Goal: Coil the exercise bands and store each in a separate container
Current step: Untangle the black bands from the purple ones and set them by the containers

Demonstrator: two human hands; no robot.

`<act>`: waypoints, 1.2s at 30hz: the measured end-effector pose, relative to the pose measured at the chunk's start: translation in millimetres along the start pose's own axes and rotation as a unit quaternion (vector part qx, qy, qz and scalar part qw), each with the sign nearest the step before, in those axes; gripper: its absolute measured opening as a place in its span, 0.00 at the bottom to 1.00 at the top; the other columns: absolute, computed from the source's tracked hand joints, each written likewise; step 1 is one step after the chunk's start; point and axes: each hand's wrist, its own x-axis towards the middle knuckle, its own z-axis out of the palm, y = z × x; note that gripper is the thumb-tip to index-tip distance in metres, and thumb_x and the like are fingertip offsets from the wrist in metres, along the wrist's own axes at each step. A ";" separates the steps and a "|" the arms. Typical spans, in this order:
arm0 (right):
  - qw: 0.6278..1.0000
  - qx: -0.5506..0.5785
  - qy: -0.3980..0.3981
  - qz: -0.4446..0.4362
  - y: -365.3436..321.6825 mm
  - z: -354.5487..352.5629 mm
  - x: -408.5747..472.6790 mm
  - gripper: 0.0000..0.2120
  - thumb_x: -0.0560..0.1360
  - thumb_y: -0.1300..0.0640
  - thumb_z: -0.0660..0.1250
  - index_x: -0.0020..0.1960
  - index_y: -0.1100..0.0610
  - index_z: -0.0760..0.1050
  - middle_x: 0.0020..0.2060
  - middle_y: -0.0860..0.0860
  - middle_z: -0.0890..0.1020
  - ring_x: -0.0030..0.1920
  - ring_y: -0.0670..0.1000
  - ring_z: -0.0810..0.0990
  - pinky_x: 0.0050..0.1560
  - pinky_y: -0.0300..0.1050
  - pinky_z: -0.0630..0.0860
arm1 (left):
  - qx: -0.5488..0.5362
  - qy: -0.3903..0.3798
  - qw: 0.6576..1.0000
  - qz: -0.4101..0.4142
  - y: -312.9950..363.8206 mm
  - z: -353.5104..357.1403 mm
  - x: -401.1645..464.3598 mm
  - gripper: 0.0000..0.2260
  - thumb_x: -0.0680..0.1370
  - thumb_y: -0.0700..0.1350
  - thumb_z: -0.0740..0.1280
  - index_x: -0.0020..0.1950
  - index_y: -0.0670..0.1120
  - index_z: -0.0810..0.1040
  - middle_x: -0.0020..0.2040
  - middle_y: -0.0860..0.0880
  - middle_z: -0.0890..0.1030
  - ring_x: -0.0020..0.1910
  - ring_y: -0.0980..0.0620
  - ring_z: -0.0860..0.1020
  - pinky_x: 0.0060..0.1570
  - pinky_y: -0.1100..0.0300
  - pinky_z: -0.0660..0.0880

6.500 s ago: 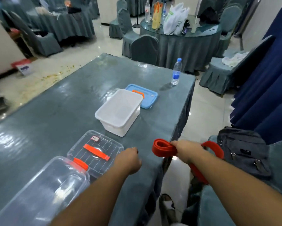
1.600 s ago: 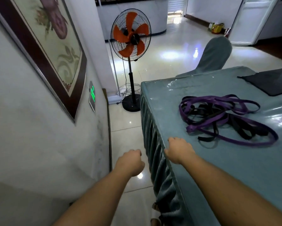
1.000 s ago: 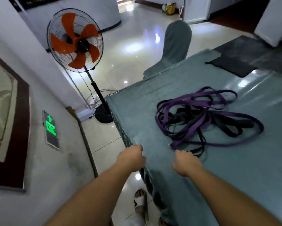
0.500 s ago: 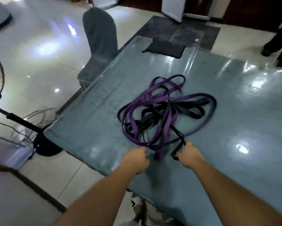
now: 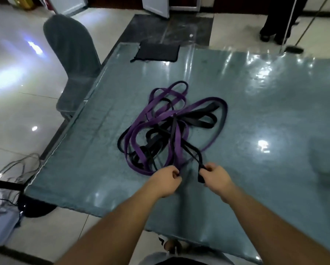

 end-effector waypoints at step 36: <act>0.925 0.322 -0.195 -0.041 -141.5 -110.8 -14.7 0.31 0.83 0.35 0.56 0.41 0.55 0.86 0.27 0.51 0.81 0.32 0.53 0.82 0.41 0.46 0.81 | -0.537 -0.014 0.808 0.243 157.1 -103.1 -39.1 0.20 0.79 0.25 0.62 0.64 0.43 0.80 0.54 0.45 0.88 0.43 0.50 0.86 0.45 0.60 0.81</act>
